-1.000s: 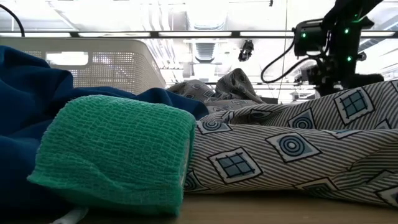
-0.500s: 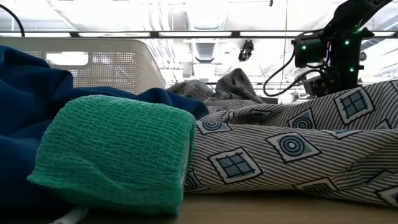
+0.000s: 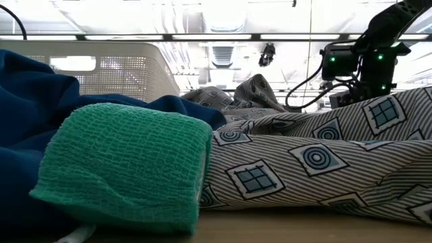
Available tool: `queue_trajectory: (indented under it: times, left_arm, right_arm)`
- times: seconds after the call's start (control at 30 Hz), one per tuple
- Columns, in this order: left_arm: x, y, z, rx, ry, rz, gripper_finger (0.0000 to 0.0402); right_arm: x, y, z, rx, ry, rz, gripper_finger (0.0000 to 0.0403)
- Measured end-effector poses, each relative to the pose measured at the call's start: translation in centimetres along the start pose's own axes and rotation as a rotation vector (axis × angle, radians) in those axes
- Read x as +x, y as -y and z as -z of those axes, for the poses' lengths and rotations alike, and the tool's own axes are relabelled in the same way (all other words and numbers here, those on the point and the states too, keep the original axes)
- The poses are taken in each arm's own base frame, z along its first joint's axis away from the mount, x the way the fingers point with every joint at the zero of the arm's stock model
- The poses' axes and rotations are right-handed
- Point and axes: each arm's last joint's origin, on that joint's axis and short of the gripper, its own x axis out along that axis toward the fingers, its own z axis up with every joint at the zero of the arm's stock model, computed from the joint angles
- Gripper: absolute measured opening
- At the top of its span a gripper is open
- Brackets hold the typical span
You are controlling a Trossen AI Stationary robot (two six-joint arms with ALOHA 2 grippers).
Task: Pick & Place Medicine items
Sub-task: Put the black bandage into the yellow bin
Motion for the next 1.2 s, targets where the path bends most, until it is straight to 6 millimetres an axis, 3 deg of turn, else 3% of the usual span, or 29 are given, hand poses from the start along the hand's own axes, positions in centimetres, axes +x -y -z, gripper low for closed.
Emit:
queue_trajectory:
  times: [0.27, 0.77, 1.03, 1.2]
  left_arm:
    - [0.0, 0.0, 0.0, 0.000, 0.000, 0.000, 0.0047]
    - [0.0, 0.0, 0.0, 0.000, 0.000, 0.000, 0.0047]
    - [0.0, 0.0, 0.0, 0.000, 0.000, 0.000, 0.0047]
    - [0.0, 0.0, 0.0, 0.000, 0.000, 0.000, 0.0047]
  right_arm:
    - [0.7, -0.4, 0.2, 0.036, 0.027, -0.028, 0.0314]
    - [0.3, 0.0, -0.4, 0.054, 0.066, -0.013, 0.0214]
    - [0.2, 0.0, -0.4, 0.054, 0.066, -0.013, 0.0208]
    - [-1.0, 0.7, -1.3, 0.074, 0.106, 0.007, 0.0208]
